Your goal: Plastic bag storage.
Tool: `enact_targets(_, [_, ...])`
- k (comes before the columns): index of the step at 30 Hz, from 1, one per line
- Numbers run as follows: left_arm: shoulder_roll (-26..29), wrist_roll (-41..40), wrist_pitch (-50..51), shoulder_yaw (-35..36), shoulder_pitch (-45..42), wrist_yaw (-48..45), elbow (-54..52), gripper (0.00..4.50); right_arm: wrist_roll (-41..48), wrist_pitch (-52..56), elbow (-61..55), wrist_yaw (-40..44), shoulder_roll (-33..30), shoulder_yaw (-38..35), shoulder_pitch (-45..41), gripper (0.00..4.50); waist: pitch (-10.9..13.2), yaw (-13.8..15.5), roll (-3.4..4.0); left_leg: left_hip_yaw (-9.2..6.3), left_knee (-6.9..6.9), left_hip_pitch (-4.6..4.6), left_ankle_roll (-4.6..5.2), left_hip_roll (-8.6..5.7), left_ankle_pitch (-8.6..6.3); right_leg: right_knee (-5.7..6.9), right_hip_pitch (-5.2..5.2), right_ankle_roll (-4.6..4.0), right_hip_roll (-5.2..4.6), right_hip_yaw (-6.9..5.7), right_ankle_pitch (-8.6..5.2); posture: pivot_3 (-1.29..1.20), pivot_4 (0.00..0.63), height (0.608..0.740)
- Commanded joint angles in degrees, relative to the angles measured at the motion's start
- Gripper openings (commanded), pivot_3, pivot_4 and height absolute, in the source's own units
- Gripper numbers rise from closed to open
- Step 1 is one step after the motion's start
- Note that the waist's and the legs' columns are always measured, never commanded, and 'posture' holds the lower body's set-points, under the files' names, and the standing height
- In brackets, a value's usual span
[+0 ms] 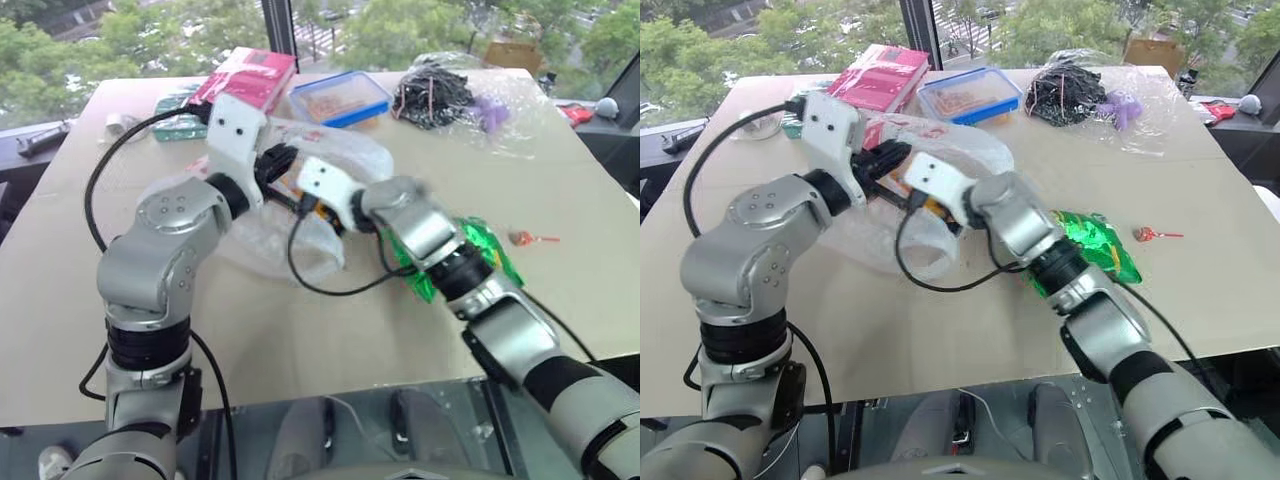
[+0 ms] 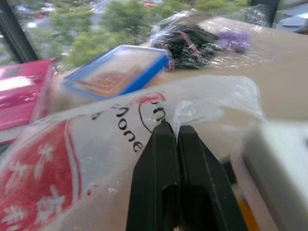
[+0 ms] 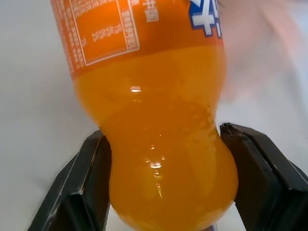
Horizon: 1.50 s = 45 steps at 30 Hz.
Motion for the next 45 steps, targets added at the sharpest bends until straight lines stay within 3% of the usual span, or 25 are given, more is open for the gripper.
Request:
enact_targets(1, [-0.5, 0.1, 0.3, -0.4, 0.0, 1.1, -1.6, 0.00, 1.0, -8.5, 6.1, -1.8, 6.0, -2.1, -5.1, 2.75, 0.0, 0.0, -0.01, 0.00, 0.00, 0.00, 0.00, -0.01, 0.00, 0.00, 0.00, 0.00, -0.01, 0.00, 0.00, 0.00, 0.150, 0.740])
enact_targets(2, [-0.7, 0.1, 0.6, -0.4, 0.1, 1.5, -1.6, 0.00, 1.4, -10.5, 10.0, -2.1, 7.8, -3.0, -5.9, 2.75, 0.0, 0.1, -0.01, -0.06, 0.00, 0.00, 0.00, -0.01, 0.00, -0.01, 0.03, 0.00, -0.02, -0.03, 0.00, 0.00, 0.150, 0.740])
enact_targets(4, [-1.1, 0.0, 0.8, -0.1, 0.4, 2.0, -1.4, 0.00, 1.8, -14.9, 16.3, -3.6, 10.0, -5.2, -7.1, 3.76, 0.0, -0.1, -0.01, -0.08, -0.01, 0.00, -0.01, -0.02, -0.01, -0.02, 0.03, 0.00, -0.02, -0.04, 0.00, 0.00, 0.150, 0.740])
enact_targets(6, [-1.2, 0.1, 0.6, 0.2, 1.0, 2.2, -1.0, 0.00, 1.2, -18.8, 18.7, -3.5, 10.3, -5.9, -7.3, 4.46, 0.0, -0.1, -0.01, -0.10, -0.03, 0.00, -0.02, -0.01, 0.00, -0.02, 0.03, 0.00, -0.01, -0.05, 0.00, 0.00, 0.150, 0.740])
enact_targets(9, [-1.5, 0.0, 0.6, 1.1, 1.6, 2.4, -0.5, 0.00, 1.5, -21.6, 15.4, -3.8, 8.6, -7.1, -6.1, 4.46, 0.0, -0.5, -0.01, -0.12, -0.04, 0.00, -0.03, -0.01, 0.00, -0.03, 0.03, -0.01, -0.04, -0.07, 0.00, 0.00, 0.150, 0.740])
enact_targets(12, [-1.9, -0.1, 0.1, 1.6, 1.9, 2.6, 0.4, 0.00, 4.2, -17.9, 2.9, 0.5, 4.3, -8.4, -1.6, 4.46, 0.0, -0.5, -0.01, -0.14, -0.05, 0.00, -0.05, 0.02, 0.00, -0.01, 0.02, -0.01, -0.04, -0.08, 0.00, 0.00, 0.150, 0.740])
enact_targets(18, [-3.2, -0.6, -1.5, 3.0, 0.1, 4.0, 4.8, 0.00, 9.5, 1.2, -33.2, 11.1, -12.3, -8.8, 11.1, 4.46, 0.0, 0.1, 0.04, -0.19, -0.04, -0.03, -0.01, -0.03, -0.01, -0.03, 0.06, 0.01, -0.21, -0.12, 0.00, 0.00, 0.150, 0.740])
enact_targets(22, [-3.2, -0.7, -2.7, 2.0, -0.9, 3.4, 7.2, 0.00, 12.0, 13.5, -50.2, 10.3, -22.8, -12.3, 14.7, 4.46, 0.0, 0.3, 0.02, -0.21, -0.02, 0.00, -0.01, -0.02, -0.01, 0.01, 0.06, 0.00, -0.07, -0.15, -0.01, 0.00, 0.150, 0.740])
enact_targets(26, [-2.8, -0.7, -3.8, 0.4, -1.2, 2.1, 8.1, 0.00, 14.3, 23.9, -60.9, 6.9, -29.0, -16.2, 19.6, 4.46, 0.0, 0.8, 0.00, -0.16, -0.03, 0.00, 0.01, -0.03, -0.02, -0.03, 0.07, -0.01, -0.12, -0.13, -0.01, 0.00, 0.150, 0.740])
enact_targets(29, [-2.3, -0.8, -5.0, -1.1, -1.5, 0.6, 9.2, 0.00, 15.0, 29.4, -65.5, 2.4, -29.6, -19.2, 23.3, 4.46, 0.0, 0.9, -0.01, -0.17, 0.00, 0.00, 0.06, -0.02, -0.04, -0.03, 0.11, -0.01, -0.14, -0.14, -0.01, 0.00, 0.150, 0.740])
enact_targets(33, [-2.2, -1.6, -5.7, -3.9, -2.0, -2.3, 9.5, 0.00, 9.3, 28.1, -64.6, -6.6, -29.5, -15.1, 25.1, 4.46, 0.0, 0.8, -0.01, -0.16, 0.01, 0.01, 0.11, -0.04, -0.06, -0.03, 0.12, -0.01, -0.14, -0.14, -0.01, 0.00, 0.150, 0.740])
enact_targets(36, [-2.3, -2.1, -5.6, -4.6, -3.2, -3.3, 9.8, 0.00, 8.9, 26.2, -63.7, -9.0, -29.0, -13.2, 26.2, 4.46, 0.0, 0.8, -0.01, -0.14, 0.02, 0.03, 0.04, -0.06, -0.02, -0.03, 0.12, 0.00, -0.09, -0.13, -0.02, 0.00, 0.150, 0.740])
enact_targets(39, [-4.3, -5.4, -1.7, -1.2, -5.8, -2.5, 11.4, 0.00, 9.2, 24.3, -61.3, -10.4, -25.7, -9.8, 25.6, 4.46, 0.0, 0.7, -0.02, -0.13, 0.03, 0.03, 0.05, -0.05, -0.02, -0.04, 0.12, 0.01, -0.08, -0.12, -0.01, 0.00, 0.150, 0.740])
enact_targets(41, [-4.6, -7.6, 0.7, 1.2, -8.2, -2.9, 13.1, 0.00, 10.0, 22.0, -56.4, -11.3, -20.3, -7.4, 23.7, 4.46, 0.0, 0.4, -0.04, -0.14, 0.04, 0.03, 0.07, -0.05, -0.03, -0.03, 0.13, 0.01, -0.06, -0.12, -0.02, 0.00, 0.150, 0.740])
enact_targets(45, [-1.4, -7.5, 2.7, 2.3, -13.0, -3.5, 18.2, 0.00, 7.5, 11.9, -38.2, -12.6, -9.0, -1.3, 15.4, 4.46, 0.0, -0.4, -0.03, -0.13, 0.07, 0.11, 0.06, 0.00, -0.03, 0.03, 0.13, 0.01, 0.08, -0.08, -0.02, 0.00, 0.150, 0.740])
